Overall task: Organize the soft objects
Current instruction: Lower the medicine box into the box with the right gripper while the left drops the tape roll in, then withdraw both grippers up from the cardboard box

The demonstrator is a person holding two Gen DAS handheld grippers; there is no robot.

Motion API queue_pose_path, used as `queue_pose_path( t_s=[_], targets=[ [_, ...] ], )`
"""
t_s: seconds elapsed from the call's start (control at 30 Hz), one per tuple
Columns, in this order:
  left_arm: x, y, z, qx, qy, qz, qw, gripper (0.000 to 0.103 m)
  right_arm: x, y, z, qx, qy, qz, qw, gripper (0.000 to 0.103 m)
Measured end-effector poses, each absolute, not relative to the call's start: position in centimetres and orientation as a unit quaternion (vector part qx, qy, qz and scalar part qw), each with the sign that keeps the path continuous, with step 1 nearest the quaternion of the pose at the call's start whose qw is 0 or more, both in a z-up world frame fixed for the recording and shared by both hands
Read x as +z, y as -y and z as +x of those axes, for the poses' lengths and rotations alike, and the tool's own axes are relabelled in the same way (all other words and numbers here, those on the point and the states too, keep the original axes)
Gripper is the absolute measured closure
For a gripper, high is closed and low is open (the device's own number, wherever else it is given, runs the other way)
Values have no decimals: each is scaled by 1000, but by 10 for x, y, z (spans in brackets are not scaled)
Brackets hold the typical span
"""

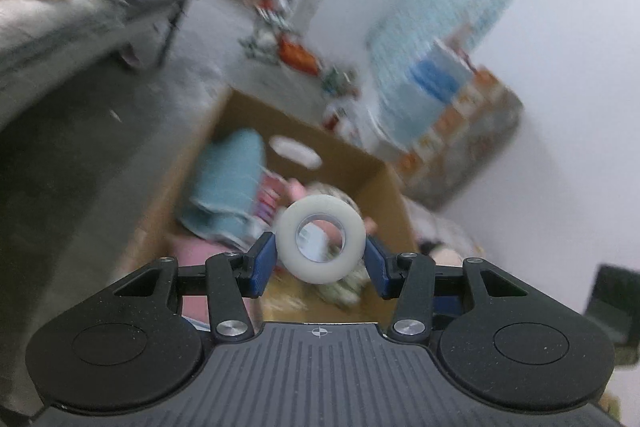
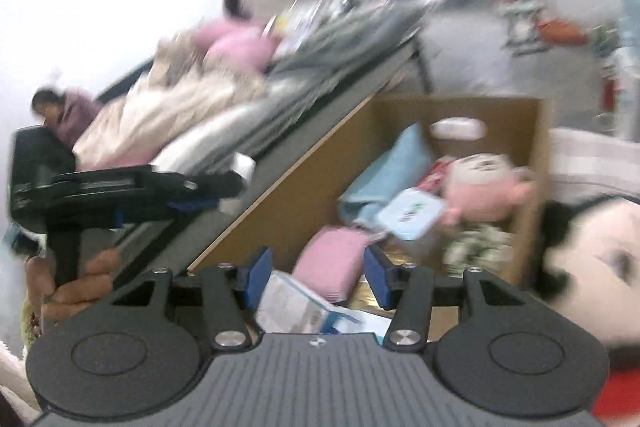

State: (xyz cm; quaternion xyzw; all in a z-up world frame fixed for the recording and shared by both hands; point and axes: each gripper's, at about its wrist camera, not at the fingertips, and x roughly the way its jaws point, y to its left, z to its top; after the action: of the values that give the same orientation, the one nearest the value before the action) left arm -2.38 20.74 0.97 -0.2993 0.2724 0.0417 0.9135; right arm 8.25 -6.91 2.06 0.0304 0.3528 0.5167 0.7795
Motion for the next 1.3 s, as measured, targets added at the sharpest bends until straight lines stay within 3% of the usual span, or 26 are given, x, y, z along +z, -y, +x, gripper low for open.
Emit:
queue_pose_path(
  t_s=[0.3,0.6,0.8,1.03,1.2,1.3],
  targets=[
    [-46,-146,83,9,-425,-300,854,55,-9,181,67,424,-308,148,839,74],
    [-103,-121,141,92,-524,-297,793,53,-60,252,95,377,-336,256,824,68],
    [-106,-120,138,130,-534,-298,780,34,-77,278,99,369,-333,288,818,66],
    [-95,-131,111,84,-483,-330,807,28,-75,300,73,349,-325,292,829,58],
    [-59,-125,72,22,-428,-327,842,10,-66,304,54,337,-306,287,843,34],
    [-30,-120,47,3,-382,-307,872,2,-56,300,42,341,-290,274,851,27]
  ],
)
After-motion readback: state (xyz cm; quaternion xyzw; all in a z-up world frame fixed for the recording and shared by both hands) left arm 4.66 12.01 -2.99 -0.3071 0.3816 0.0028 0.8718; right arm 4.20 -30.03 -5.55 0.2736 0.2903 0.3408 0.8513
